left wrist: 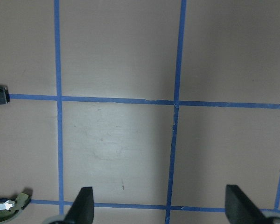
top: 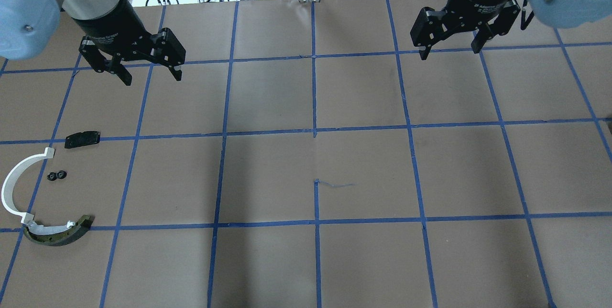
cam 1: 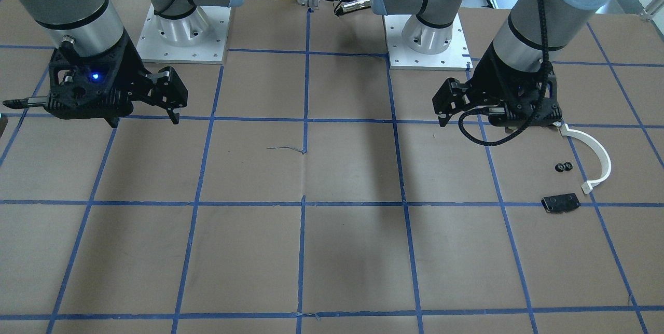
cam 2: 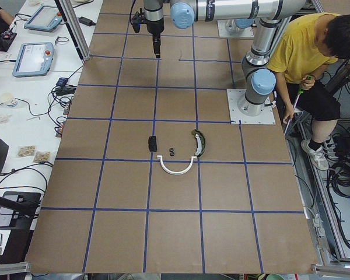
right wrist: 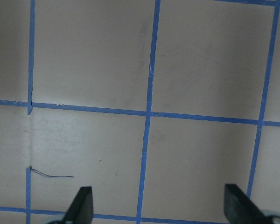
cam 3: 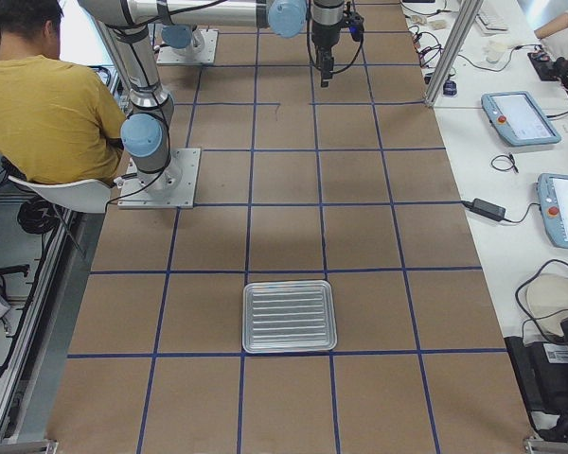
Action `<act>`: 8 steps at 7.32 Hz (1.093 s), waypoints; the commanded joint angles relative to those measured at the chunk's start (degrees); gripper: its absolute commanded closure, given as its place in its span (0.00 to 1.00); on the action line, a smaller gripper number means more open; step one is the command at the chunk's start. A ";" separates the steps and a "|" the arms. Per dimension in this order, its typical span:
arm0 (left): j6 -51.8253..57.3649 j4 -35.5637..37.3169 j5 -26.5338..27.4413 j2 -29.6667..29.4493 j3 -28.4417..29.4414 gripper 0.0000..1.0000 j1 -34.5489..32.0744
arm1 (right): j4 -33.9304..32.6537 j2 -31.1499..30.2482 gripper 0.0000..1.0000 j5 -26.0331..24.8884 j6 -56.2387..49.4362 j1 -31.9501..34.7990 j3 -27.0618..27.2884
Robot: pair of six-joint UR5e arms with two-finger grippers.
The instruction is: Place bearing gear from tray to pile
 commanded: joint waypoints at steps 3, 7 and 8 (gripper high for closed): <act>0.92 0.09 -1.59 2.14 -2.78 0.00 0.03 | 0.03 -0.02 0.00 -0.03 0.00 -0.01 0.00; 0.83 0.18 -1.50 2.14 -2.78 0.00 0.83 | 0.03 -0.02 0.00 -0.03 0.00 -0.01 0.00; 0.83 0.18 -1.50 2.14 -2.78 0.00 0.74 | 0.03 -0.02 0.00 -0.03 0.00 -0.01 0.00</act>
